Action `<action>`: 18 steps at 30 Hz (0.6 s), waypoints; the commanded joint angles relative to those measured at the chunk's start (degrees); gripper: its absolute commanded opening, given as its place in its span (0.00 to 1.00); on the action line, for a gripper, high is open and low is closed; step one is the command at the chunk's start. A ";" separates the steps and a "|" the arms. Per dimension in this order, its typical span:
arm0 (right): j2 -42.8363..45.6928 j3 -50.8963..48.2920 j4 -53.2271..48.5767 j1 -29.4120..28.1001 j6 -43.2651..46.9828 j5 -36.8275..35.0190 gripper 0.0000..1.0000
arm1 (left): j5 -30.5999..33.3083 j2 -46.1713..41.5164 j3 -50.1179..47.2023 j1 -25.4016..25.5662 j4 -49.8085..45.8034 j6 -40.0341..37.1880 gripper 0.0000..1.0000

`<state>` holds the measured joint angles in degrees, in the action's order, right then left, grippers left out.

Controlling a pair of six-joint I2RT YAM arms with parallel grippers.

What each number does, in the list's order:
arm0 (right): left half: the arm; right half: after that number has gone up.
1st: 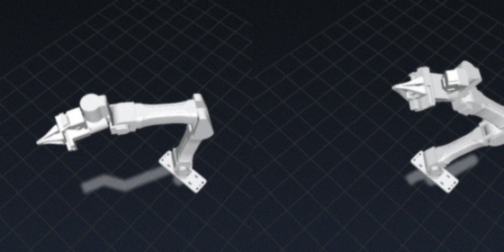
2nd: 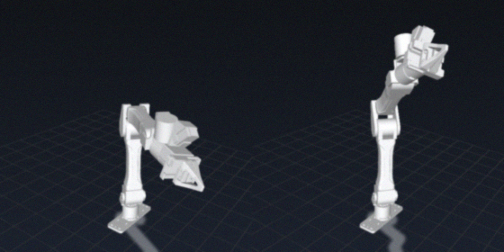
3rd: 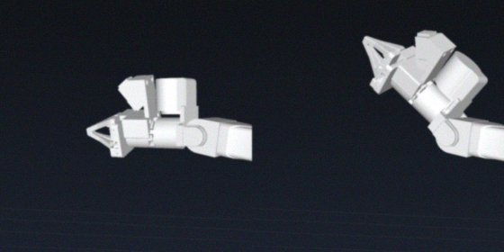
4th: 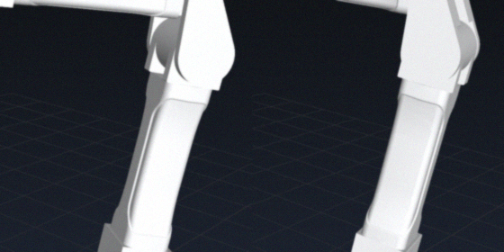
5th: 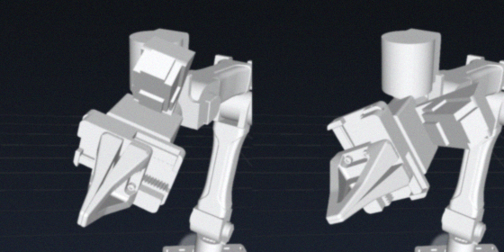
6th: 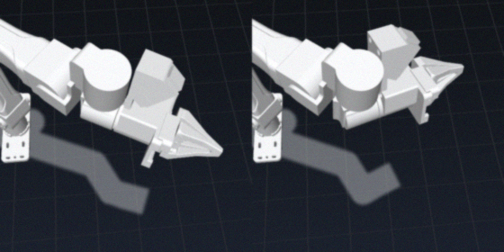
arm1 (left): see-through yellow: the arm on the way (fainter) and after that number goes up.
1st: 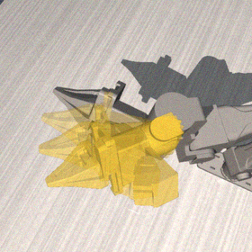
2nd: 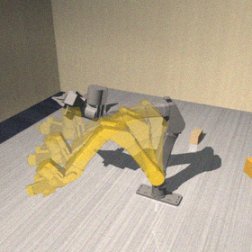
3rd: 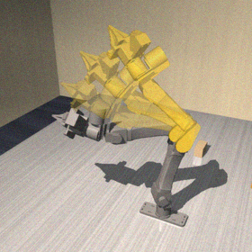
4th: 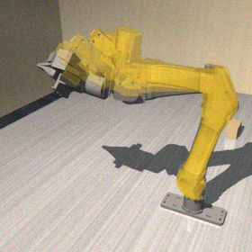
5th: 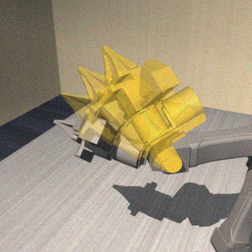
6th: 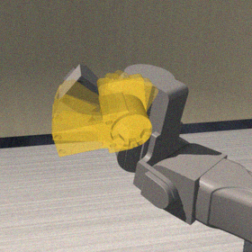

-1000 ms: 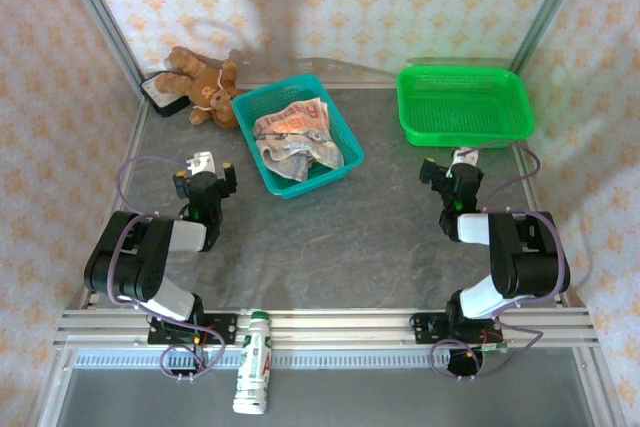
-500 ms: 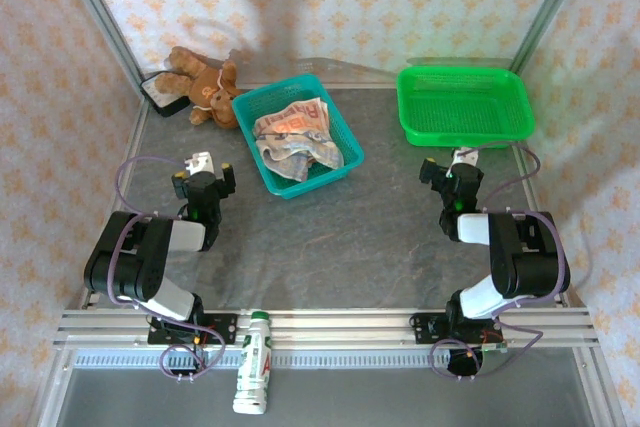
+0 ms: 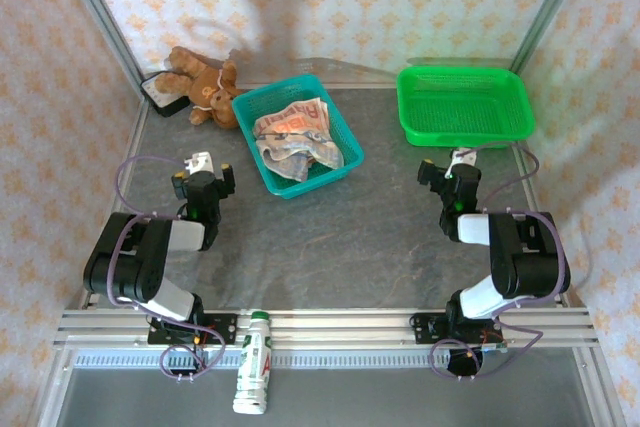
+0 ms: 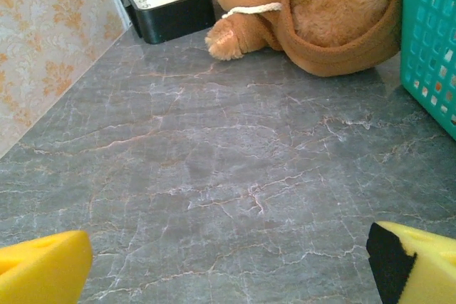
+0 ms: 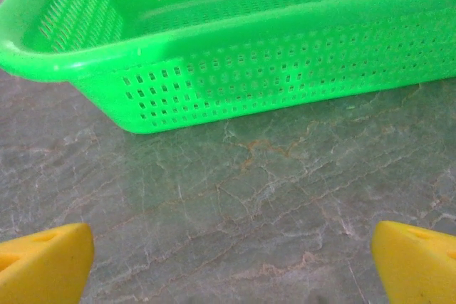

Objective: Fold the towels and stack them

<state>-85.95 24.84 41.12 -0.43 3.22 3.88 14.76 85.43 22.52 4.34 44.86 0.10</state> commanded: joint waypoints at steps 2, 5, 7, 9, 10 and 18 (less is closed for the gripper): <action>6.78 4.51 -11.57 0.25 -1.34 -4.09 0.99 | 1.67 -9.98 7.75 0.07 -17.08 0.82 1.00; 10.95 6.41 -17.77 0.25 -5.29 -8.64 0.99 | 4.80 -16.06 14.77 0.14 -31.38 7.77 1.00; 13.66 7.57 -21.49 0.28 -8.70 -9.67 0.99 | 3.43 -19.41 20.98 0.07 -43.49 12.09 1.00; 16.35 9.55 -26.43 0.36 -14.40 -10.52 0.99 | 0.00 -21.03 26.91 0.05 -53.27 14.49 1.00; 17.42 10.50 -28.50 0.43 -16.74 -10.48 0.99 | -1.50 -21.28 28.81 -0.22 -55.74 15.87 1.00; 23.60 14.46 -37.91 0.66 -31.83 -5.52 0.99 | -21.58 -17.68 35.92 0.67 -60.25 21.43 0.99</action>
<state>-63.96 37.76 8.91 -0.14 -21.41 -3.40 2.09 65.30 56.97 3.27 -8.36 18.72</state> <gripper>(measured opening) 0.993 0.997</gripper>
